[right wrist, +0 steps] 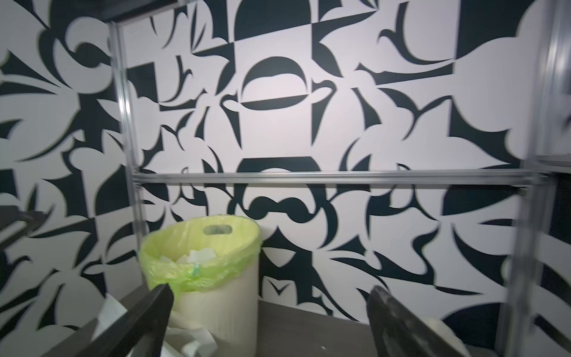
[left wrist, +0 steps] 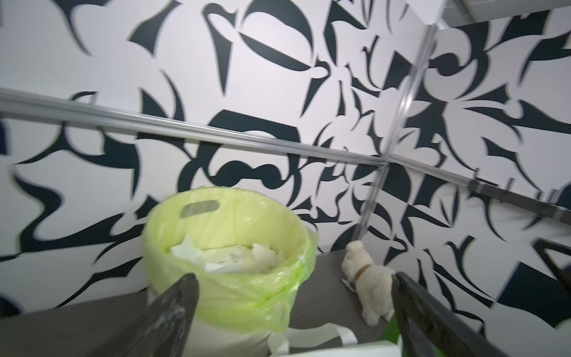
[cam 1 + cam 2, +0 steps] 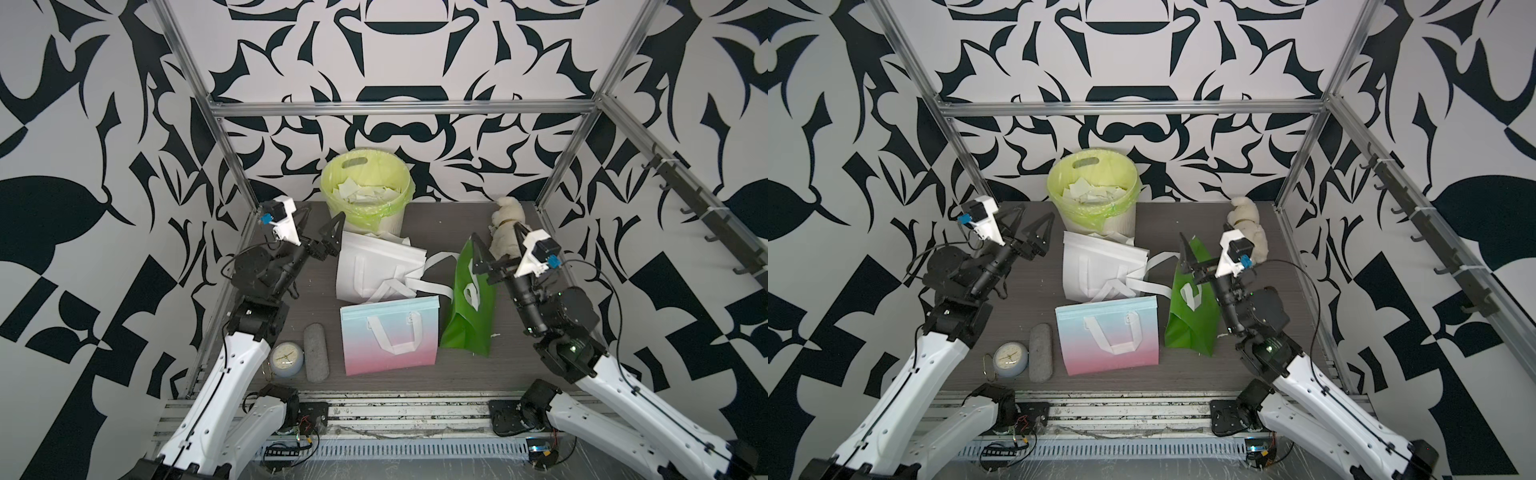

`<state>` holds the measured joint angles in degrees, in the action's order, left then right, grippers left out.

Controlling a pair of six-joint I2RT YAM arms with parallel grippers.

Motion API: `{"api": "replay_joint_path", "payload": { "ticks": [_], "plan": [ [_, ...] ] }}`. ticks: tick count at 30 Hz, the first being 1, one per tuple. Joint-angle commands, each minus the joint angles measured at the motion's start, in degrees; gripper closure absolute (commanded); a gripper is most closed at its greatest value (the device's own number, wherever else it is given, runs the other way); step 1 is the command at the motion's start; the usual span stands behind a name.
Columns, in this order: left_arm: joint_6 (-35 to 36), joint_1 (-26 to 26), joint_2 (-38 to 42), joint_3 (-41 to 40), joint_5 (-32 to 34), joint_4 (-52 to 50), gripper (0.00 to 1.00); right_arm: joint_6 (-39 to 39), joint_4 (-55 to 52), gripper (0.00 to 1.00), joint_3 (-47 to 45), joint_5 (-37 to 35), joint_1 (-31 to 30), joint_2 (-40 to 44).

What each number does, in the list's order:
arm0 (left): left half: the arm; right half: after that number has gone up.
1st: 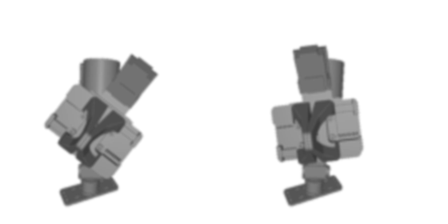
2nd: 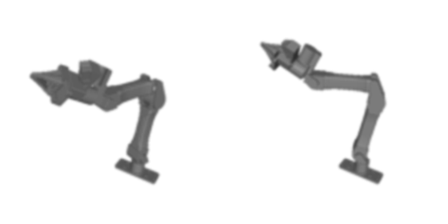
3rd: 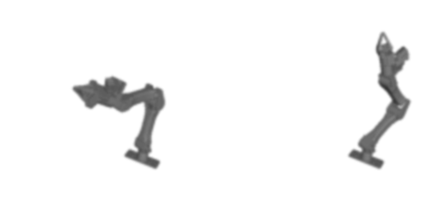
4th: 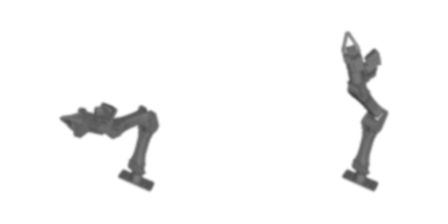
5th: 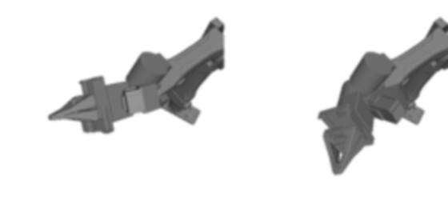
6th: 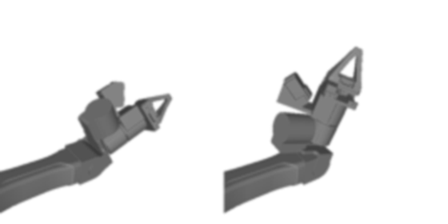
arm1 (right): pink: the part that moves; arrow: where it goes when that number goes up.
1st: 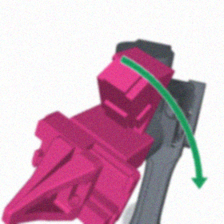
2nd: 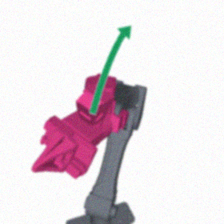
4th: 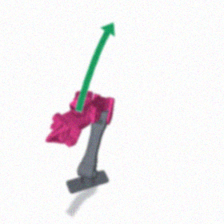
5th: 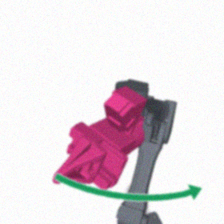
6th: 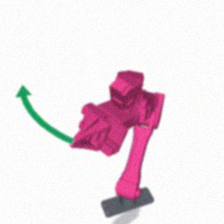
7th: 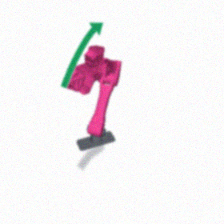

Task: Shred takeout receipts and throw away
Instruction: Reset both arms

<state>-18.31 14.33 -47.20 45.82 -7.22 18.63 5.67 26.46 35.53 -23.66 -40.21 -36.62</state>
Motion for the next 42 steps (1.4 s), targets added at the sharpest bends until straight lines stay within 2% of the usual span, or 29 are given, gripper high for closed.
{"api": "replay_joint_path", "payload": {
  "ticks": [1, 3, 6, 9, 10, 12, 15, 18, 23, 27, 29, 32, 35, 37, 38, 39, 40, 42],
  "plan": [
    [1.0, 0.0, 5.8, -6.1, 17.4, -7.4, 0.01, 6.8, 1.2, 0.0, -7.2, -10.7, 0.0, 5.3],
    [1.3, 0.0, 8.9, -11.4, 23.0, -7.8, 0.01, 9.0, 2.7, 0.01, -12.3, -14.8, 0.0, 7.5],
    [6.2, 0.0, 13.2, -21.7, 29.5, -1.2, 0.01, 14.2, 5.8, 0.0, -19.3, -18.2, 0.1, 8.2],
    [6.8, -0.1, 16.3, -29.3, 42.0, 3.7, 0.01, 13.1, 8.7, 0.0, -24.1, -21.3, 1.4, 6.8],
    [7.3, -0.2, 16.5, -30.6, 44.9, 4.2, 0.01, 12.3, 8.8, 0.0, -25.2, -21.4, 2.3, 6.2],
    [9.1, -1.0, 14.9, -31.5, 46.5, 3.9, 0.01, 9.9, 8.9, 0.0, -26.7, -21.5, 5.0, 4.6],
    [12.3, -2.4, 8.0, -31.6, 45.1, 5.6, 0.01, 2.3, 8.9, 0.0, -28.7, -19.9, 11.8, 1.7],
    [14.8, -2.9, -0.2, -30.5, 44.5, 7.2, 0.01, -5.5, 8.6, 0.0, -29.8, -13.0, 20.0, -1.4],
    [16.0, -4.7, -12.3, -31.9, 40.1, 17.8, 0.01, -7.5, 12.3, 0.0, -29.8, -6.1, 28.2, -10.7],
    [13.5, -9.1, -20.4, -31.8, 31.6, 23.5, 0.01, -12.1, 19.7, 0.0, -29.2, 0.2, 34.2, -22.0],
    [13.8, -9.6, -21.8, -30.8, 29.0, 23.8, 0.01, -11.3, 23.4, 0.0, -27.9, 0.1, 35.0, -29.2],
    [13.8, -12.2, -24.9, -32.4, 25.7, 32.4, 0.01, -10.6, 27.8, 0.0, -25.1, 1.3, 35.0, -36.1],
    [11.3, -17.0, -32.9, -32.9, 19.5, 40.9, 0.01, -11.0, 31.8, 0.0, -22.4, 3.9, 35.6, -45.1],
    [10.0, -18.8, -40.3, -32.9, 17.9, 47.8, 0.01, -9.7, 36.3, 0.0, -20.8, 6.0, 35.7, -52.6],
    [9.8, -19.0, -43.2, -32.8, 18.3, 52.0, 0.01, -8.5, 38.0, 0.0, -20.2, 6.5, 35.7, -53.7],
    [10.3, -19.1, -44.4, -32.7, 17.6, 53.8, 0.01, -8.3, 33.8, 0.0, -19.5, 8.4, 35.7, -51.9],
    [10.0, -19.2, -42.4, -32.1, 17.0, 48.8, 0.01, -9.4, 29.3, 0.0, -18.3, 7.3, 35.7, -51.0],
    [9.4, -19.4, -39.4, -29.0, 16.6, 38.1, 0.01, -9.4, 30.6, 0.0, -17.9, 6.0, 35.7, -52.2]
  ]
}}
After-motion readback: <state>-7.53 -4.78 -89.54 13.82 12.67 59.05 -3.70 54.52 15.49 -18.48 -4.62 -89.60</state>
